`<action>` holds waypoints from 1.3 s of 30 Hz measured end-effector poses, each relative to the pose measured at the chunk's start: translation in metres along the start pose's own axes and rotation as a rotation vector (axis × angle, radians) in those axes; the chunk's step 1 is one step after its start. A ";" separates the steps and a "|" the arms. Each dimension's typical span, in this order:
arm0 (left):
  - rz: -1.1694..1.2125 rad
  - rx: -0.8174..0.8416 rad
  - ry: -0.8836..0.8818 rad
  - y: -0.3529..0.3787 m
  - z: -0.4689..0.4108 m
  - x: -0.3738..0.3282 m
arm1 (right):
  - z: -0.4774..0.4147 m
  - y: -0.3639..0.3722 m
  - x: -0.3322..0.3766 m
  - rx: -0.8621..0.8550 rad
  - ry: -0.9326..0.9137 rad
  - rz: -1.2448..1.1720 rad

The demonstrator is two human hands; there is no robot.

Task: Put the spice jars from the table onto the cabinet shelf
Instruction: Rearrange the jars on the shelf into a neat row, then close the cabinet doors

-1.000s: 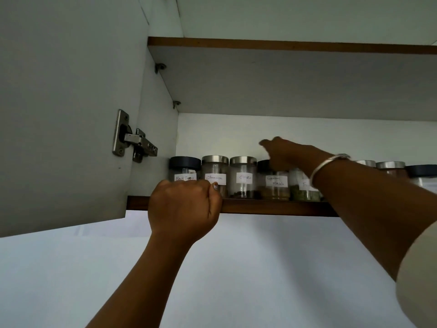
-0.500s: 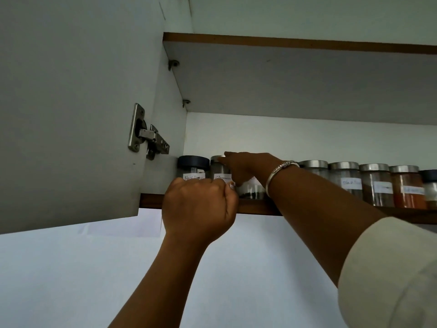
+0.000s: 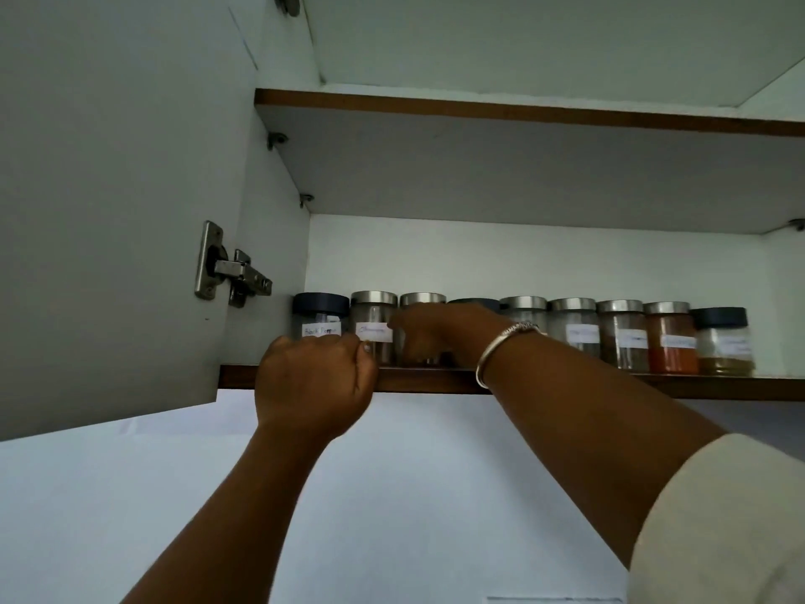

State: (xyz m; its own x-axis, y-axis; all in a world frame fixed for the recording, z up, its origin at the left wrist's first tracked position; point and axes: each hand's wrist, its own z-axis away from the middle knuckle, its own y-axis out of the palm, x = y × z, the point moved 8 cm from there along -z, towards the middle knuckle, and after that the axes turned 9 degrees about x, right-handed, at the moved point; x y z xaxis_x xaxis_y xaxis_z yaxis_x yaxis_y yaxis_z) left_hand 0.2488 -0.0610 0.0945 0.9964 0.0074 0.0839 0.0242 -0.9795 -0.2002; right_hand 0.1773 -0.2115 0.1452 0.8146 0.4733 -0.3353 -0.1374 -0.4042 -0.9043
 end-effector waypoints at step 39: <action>0.135 0.161 -0.763 -0.356 0.172 0.083 | 0.342 -0.037 0.258 -0.248 -0.554 -0.317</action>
State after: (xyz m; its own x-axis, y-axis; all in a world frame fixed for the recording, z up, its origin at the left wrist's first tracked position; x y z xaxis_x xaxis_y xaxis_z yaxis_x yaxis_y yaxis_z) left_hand 0.3372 0.3231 0.0046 0.7701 0.0835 -0.6324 -0.1480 -0.9410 -0.3044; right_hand 0.1998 0.1929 0.0020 0.3764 0.9023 -0.2101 0.2470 -0.3163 -0.9160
